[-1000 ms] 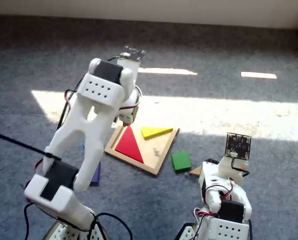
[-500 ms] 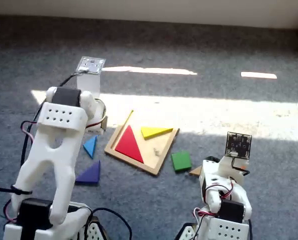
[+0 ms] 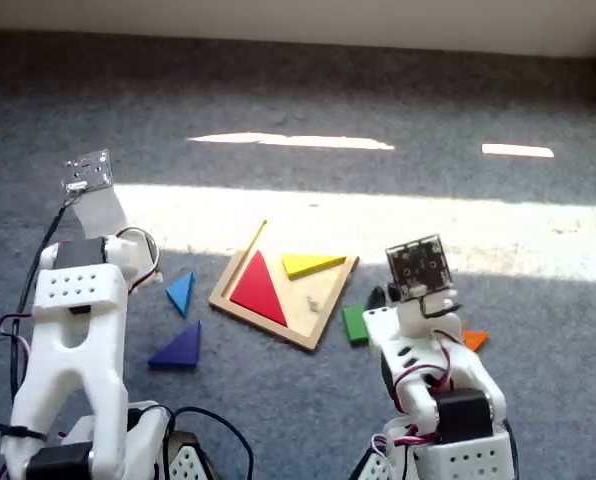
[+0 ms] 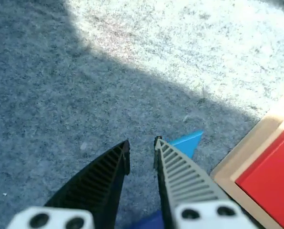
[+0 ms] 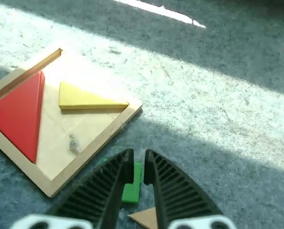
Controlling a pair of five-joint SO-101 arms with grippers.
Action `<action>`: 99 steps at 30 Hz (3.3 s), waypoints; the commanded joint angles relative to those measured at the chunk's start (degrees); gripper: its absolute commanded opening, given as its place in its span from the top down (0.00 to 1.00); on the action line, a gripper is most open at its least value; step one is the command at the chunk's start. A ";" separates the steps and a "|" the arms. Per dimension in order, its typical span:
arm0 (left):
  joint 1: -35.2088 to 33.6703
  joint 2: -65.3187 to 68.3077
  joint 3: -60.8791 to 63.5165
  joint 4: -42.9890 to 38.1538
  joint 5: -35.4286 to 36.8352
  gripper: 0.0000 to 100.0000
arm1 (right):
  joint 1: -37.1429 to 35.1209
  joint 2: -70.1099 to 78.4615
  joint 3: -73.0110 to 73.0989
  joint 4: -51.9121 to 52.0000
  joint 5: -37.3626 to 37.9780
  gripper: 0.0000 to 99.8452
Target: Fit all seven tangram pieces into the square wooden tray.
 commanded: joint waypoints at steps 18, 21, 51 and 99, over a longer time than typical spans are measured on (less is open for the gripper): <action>-5.32 -11.21 6.81 -5.01 3.69 0.90 | -25.98 59.82 -33.98 -17.63 -21.19 0.75; -5.49 -11.21 6.81 -5.01 3.69 0.90 | -26.86 65.63 -34.33 -23.96 -21.19 0.75; -5.49 -11.30 6.81 -5.01 3.52 0.90 | -27.47 99.65 -52.00 -27.65 -20.84 0.89; -5.32 -11.03 6.81 -5.01 3.43 0.90 | -21.76 95.34 -62.37 -4.70 -9.23 0.99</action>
